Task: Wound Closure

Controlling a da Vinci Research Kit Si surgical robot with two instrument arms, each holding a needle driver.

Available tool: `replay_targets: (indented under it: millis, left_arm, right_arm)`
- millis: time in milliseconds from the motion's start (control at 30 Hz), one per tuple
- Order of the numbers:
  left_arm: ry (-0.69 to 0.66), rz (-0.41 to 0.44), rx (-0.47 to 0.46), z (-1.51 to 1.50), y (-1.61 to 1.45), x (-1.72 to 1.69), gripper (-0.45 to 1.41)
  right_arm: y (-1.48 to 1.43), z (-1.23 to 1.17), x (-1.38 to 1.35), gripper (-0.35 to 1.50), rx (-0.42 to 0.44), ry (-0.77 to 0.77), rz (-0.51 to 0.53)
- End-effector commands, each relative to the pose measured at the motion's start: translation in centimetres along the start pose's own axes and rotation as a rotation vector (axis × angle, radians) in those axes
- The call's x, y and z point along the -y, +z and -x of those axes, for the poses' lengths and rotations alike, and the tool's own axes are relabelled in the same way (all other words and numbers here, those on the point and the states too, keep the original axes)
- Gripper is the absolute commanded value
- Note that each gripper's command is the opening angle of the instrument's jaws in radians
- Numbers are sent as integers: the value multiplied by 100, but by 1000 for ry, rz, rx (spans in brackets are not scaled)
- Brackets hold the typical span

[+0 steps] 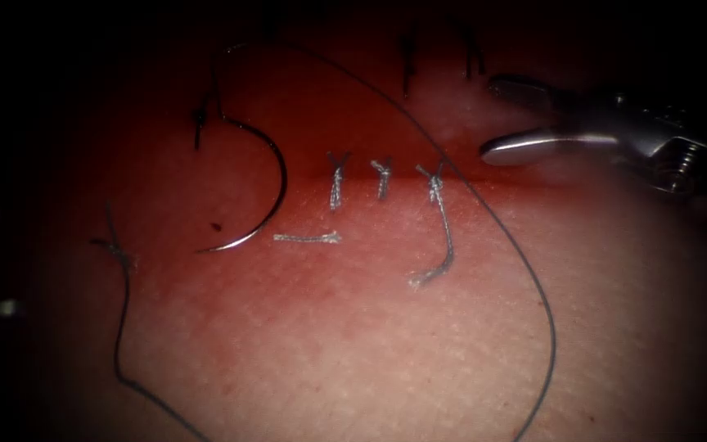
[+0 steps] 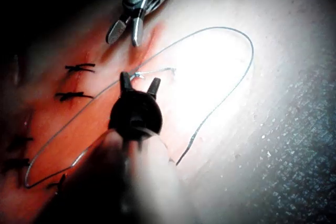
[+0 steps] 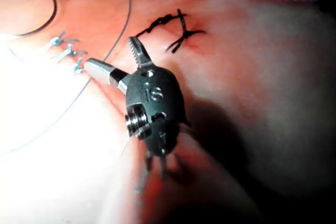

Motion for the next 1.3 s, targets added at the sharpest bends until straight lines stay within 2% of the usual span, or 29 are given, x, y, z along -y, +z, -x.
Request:
replay_targets:
  millis: [33, 67, 100, 133, 200, 233, 300, 400, 600, 767, 1100, 1300]
  left_arm:
    - [-36, -37, 39, -3, 21, -1, 41]
    - [-56, -54, 63, -6, 34, -4, 42]
    - [-56, -54, 63, -6, 34, -4, 42]
    - [-104, -66, 88, -14, 65, -14, 49]
    - [-138, -47, 94, -19, 92, -22, 54]
    - [-171, -38, 118, -25, 121, -32, 56]
    - [-196, -30, 156, -26, 146, -41, 56]
    - [-203, 3, 222, -21, 175, -51, 56]
    - [-253, 36, 289, 6, 217, -59, 66]
    - [-321, 73, 285, 34, 241, -53, 66]
    - [-403, 136, 339, 64, 246, -38, 62]
    - [-486, 232, 305, 74, 250, -36, 57]
  right_arm:
    - [6, -10, -1, 121, 44, -88, 2]
    - [4, -13, 1, 121, 69, -109, -2]
    - [4, -13, 1, 121, 69, -109, -2]
    - [-1, -21, 3, 120, 103, -132, -13]
    - [-5, -28, 4, 113, 110, -138, -17]
    - [-9, -34, 5, 96, 102, -133, -36]
    - [-13, -35, 6, 84, 96, -78, -84]
    - [-18, -35, 8, 78, 85, -70, -102]
    - [-21, -34, 19, 73, 159, -83, -157]
    - [-16, -30, 30, 73, 196, -96, -183]
    - [-13, -24, 32, 73, 223, -104, -197]
    - [-12, -15, 37, 73, 266, -58, -215]
